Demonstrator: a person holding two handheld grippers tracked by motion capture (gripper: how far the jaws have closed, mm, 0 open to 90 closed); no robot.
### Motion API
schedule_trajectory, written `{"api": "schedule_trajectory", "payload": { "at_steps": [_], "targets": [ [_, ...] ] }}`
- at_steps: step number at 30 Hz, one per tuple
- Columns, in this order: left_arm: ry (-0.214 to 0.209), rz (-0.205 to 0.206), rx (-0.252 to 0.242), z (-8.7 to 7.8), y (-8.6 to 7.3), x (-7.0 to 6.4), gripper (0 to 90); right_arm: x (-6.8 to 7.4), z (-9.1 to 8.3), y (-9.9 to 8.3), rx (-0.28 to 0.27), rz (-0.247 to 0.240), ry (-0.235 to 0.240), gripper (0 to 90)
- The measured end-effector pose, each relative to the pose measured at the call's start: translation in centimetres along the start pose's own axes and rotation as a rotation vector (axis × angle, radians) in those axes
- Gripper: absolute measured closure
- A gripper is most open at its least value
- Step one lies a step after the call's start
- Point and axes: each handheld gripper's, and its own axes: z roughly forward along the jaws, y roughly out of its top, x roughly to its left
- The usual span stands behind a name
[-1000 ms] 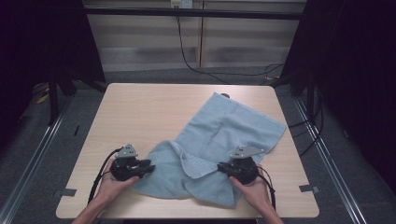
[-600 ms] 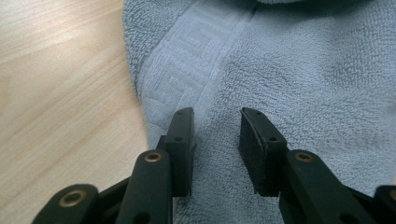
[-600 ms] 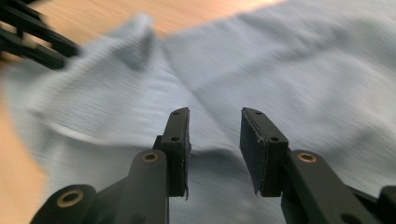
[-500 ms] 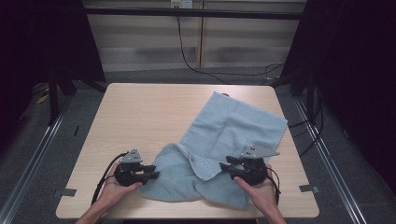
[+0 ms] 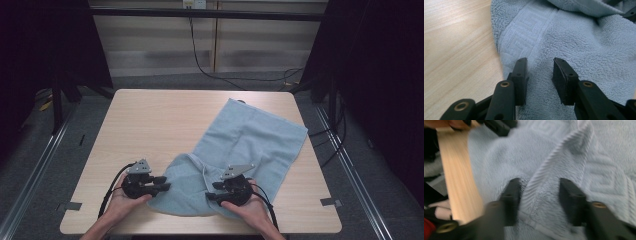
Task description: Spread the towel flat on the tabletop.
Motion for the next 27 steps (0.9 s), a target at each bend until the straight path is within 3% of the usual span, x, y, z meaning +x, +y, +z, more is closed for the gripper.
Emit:
{"api": "schedule_trajectory", "payload": {
  "at_steps": [2, 4, 9, 12, 15, 19, 22, 25, 27],
  "targets": [
    [0.012, 0.000, -0.001, -0.1, 0.0, 0.0, 64.2, -0.1, -0.6, 0.0, -0.032, 0.004, 0.013, 78.8],
    [0.020, 0.000, -0.001, -0.1, 0.0, 0.1, 63.7, -0.3, -1.7, 0.3, -0.078, 0.007, 0.005, 87.9],
    [0.045, 0.005, -0.001, -0.4, 0.1, 0.2, 63.8, -1.6, -4.9, 0.4, -0.154, 0.036, -0.065, 89.9],
    [0.050, 0.018, -0.044, -1.0, 0.4, -0.3, 60.4, -2.4, -7.1, -0.1, -0.187, 0.056, -0.109, 90.0],
    [0.013, 0.008, -0.135, -2.3, 1.1, -0.8, 57.0, -3.1, -8.9, -1.8, -0.180, 0.077, -0.164, 90.0],
    [0.016, -0.031, -0.232, -4.1, 1.6, -0.6, 52.2, -4.1, -9.7, -5.0, -0.121, 0.119, -0.218, 90.0],
    [0.016, -0.047, -0.228, -4.2, 1.7, 0.0, 48.8, -4.8, -9.9, -6.5, -0.096, 0.155, -0.241, 90.0],
    [0.028, -0.105, -0.189, -2.6, 1.8, 1.0, 46.1, -5.6, -9.4, -7.5, -0.044, 0.163, -0.265, 90.0],
    [0.020, -0.117, -0.158, -1.1, 2.2, 1.2, 46.4, -6.0, -9.1, -7.8, -0.050, 0.190, -0.247, 90.0]
  ]
}}
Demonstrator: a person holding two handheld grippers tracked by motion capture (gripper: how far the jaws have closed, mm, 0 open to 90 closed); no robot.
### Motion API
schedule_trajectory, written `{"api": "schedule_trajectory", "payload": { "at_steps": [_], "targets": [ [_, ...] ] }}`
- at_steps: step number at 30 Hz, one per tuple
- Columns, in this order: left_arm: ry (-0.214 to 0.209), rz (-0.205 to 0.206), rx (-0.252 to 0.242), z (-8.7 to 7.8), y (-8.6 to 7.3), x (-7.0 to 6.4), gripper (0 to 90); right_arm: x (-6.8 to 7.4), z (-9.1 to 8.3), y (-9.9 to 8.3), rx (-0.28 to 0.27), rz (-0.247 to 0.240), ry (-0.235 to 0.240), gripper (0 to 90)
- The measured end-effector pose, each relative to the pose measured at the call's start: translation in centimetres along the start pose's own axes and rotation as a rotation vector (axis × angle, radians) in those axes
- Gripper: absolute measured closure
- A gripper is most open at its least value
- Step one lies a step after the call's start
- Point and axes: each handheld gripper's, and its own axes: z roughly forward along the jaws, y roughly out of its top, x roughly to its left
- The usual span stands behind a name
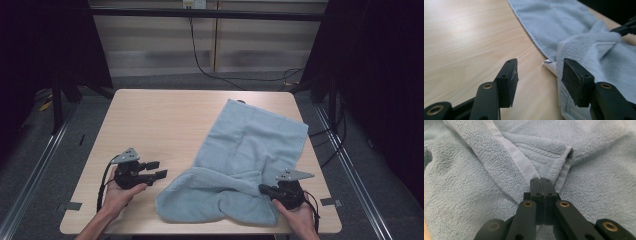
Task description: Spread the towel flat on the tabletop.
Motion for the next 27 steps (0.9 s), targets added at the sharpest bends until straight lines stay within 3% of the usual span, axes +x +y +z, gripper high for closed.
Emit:
{"api": "schedule_trajectory", "payload": {
  "at_steps": [3, 5, 9, 12, 14, 19, 21, 27],
  "targets": [
    [-0.100, 0.018, 0.054, 1.9, 0.0, -1.0, 45.0, 0.2, 0.4, 0.2, 0.005, -0.008, -0.005, 90.0],
    [-0.131, 0.079, 0.111, 3.0, -0.2, -2.6, 42.2, 0.3, 0.6, 0.2, 0.010, -0.013, -0.001, 90.0],
    [-0.155, 0.106, 0.159, 4.0, -0.7, -3.7, 32.8, 0.3, 0.6, 0.2, 0.006, -0.010, 0.004, 90.0],
    [-0.138, 0.104, 0.182, 4.5, -1.1, -3.8, 34.8, 0.4, 0.7, 0.2, 0.007, -0.015, 0.004, 90.0],
    [-0.143, 0.119, 0.177, 4.7, -1.2, -3.6, 41.5, 0.4, 0.8, 0.2, 0.010, -0.012, 0.009, 90.0],
    [-0.160, 0.134, 0.147, 4.0, -1.0, -3.5, 71.0, 0.4, 1.0, 0.4, 0.012, -0.012, 0.019, 90.0],
    [-0.169, 0.097, 0.117, 3.3, -0.9, -2.9, 77.9, 0.5, 1.1, 0.5, 0.011, -0.014, 0.018, 90.0],
    [-0.136, 0.055, 0.041, 1.3, -0.1, -1.3, 83.6, 0.7, 1.6, 1.1, -0.001, -0.030, -0.015, 90.0]
  ]
}}
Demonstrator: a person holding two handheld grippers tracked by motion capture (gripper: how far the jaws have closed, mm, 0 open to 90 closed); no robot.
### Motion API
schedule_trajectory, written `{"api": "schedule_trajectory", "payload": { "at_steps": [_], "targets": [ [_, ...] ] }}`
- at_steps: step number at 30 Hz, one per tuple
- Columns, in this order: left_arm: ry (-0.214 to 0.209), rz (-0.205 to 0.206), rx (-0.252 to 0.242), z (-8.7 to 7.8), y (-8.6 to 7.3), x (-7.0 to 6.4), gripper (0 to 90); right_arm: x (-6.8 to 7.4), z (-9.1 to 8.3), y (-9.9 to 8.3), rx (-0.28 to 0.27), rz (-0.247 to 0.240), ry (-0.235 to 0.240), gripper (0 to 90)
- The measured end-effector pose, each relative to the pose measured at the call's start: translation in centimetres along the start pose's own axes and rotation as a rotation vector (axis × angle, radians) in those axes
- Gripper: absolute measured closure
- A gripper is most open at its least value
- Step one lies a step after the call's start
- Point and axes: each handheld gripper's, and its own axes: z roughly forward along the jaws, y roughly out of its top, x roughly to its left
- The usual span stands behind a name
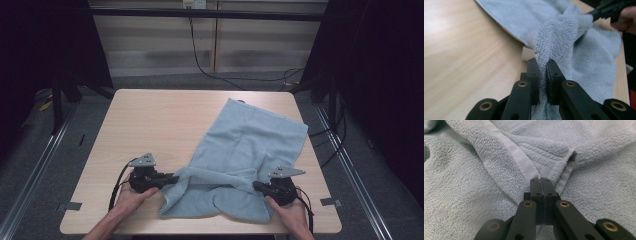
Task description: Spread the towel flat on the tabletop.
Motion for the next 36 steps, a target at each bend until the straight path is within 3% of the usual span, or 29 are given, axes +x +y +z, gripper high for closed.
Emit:
{"api": "schedule_trajectory", "payload": {
  "at_steps": [4, 9, 15, 19, 21, 23, 24, 27, 29, 32, 36],
  "targets": [
    [0.020, -0.020, -0.029, -0.6, 0.3, 0.7, 83.7, -0.7, 1.1, 0.8, 0.000, 0.008, -0.006, 90.0],
    [0.036, -0.028, 0.002, -0.4, -0.2, 1.3, 83.7, -1.9, 3.6, 3.0, -0.003, 0.026, -0.025, 90.0],
    [0.061, -0.055, 0.001, -1.0, -0.7, 2.5, 83.7, -3.0, 6.8, 5.4, -0.039, 0.042, -0.036, 90.0],
    [0.089, -0.081, -0.023, -1.5, -0.5, 3.6, 83.7, -3.3, 8.5, 7.0, -0.040, 0.050, -0.040, 90.0],
    [0.096, -0.112, -0.049, -1.5, -0.1, 4.5, 83.7, -3.6, 9.2, 7.9, -0.028, 0.052, -0.047, 90.0],
    [0.126, -0.109, -0.071, -1.5, 0.7, 5.0, 83.7, -3.9, 9.7, 9.0, -0.020, 0.046, -0.061, 90.0],
    [0.119, -0.119, -0.090, -1.8, 1.1, 5.0, 83.7, -4.0, 9.5, 9.6, -0.033, 0.048, -0.059, 90.0],
    [0.114, -0.084, -0.142, -3.3, 2.2, 4.4, 83.7, -4.6, 6.9, 11.1, -0.165, 0.095, -0.008, 90.0],
    [0.099, -0.055, -0.174, -4.5, 2.7, 3.5, 83.6, -4.2, 4.7, 11.8, -0.215, 0.077, 0.011, 90.0],
    [0.088, -0.007, -0.218, -6.2, 3.4, 1.6, 83.6, -2.3, 0.7, 12.1, -0.240, 0.003, 0.019, 90.0],
    [0.057, 0.054, -0.229, -7.5, 3.2, -1.1, 83.6, 0.6, -4.5, 10.3, -0.252, -0.075, 0.033, 90.0]
  ]
}}
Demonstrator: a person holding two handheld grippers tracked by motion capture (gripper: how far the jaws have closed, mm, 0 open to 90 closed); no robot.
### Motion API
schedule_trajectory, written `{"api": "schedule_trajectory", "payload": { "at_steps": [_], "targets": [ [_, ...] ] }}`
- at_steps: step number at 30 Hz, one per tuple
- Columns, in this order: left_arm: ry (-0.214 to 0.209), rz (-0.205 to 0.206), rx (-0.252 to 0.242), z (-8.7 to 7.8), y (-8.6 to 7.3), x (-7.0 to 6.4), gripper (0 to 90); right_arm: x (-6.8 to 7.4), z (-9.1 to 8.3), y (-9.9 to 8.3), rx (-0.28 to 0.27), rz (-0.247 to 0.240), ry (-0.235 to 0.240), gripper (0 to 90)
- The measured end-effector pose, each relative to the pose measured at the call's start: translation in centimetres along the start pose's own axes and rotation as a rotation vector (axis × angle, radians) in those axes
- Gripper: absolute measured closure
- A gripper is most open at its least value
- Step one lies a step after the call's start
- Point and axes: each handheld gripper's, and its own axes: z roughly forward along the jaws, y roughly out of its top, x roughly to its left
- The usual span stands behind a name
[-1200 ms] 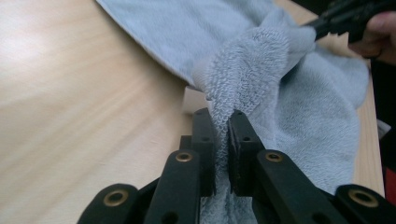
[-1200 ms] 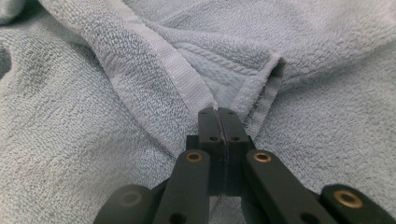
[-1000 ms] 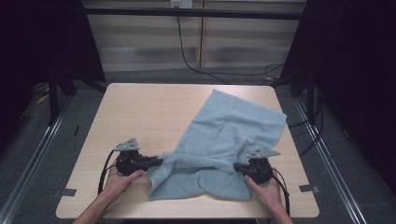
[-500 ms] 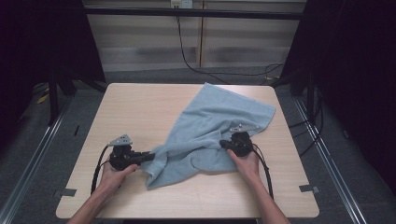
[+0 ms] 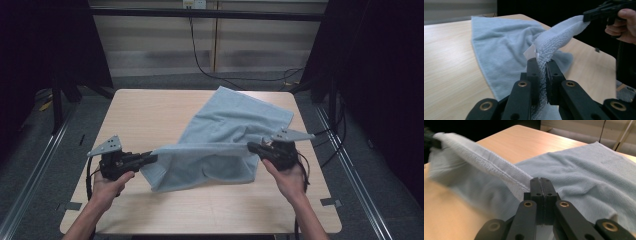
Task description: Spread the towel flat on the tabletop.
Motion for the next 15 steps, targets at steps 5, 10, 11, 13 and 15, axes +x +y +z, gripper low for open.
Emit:
{"api": "schedule_trajectory", "payload": {
  "at_steps": [5, 10, 11, 13, 15],
  "targets": [
    [-0.064, 0.032, 0.024, -0.9, -1.7, -3.4, 83.1, 2.8, -5.1, -2.6, -0.014, -0.018, 0.037, 90.0],
    [-0.104, 0.000, 0.129, -1.2, -5.8, -5.6, 82.3, 5.1, -6.1, -9.5, 0.082, 0.036, 0.095, 90.0],
    [-0.103, 0.008, 0.158, -1.2, -6.6, -6.1, 82.3, 5.3, -6.2, -10.2, 0.092, 0.052, 0.105, 90.0],
    [-0.133, 0.015, 0.204, -1.4, -7.7, -7.0, 79.7, 5.8, -6.6, -11.5, 0.131, 0.051, 0.117, 89.5],
    [-0.164, 0.012, 0.204, -2.1, -8.0, -7.6, 73.7, 6.2, -7.3, -11.7, 0.119, 0.047, 0.119, 88.0]
  ]
}}
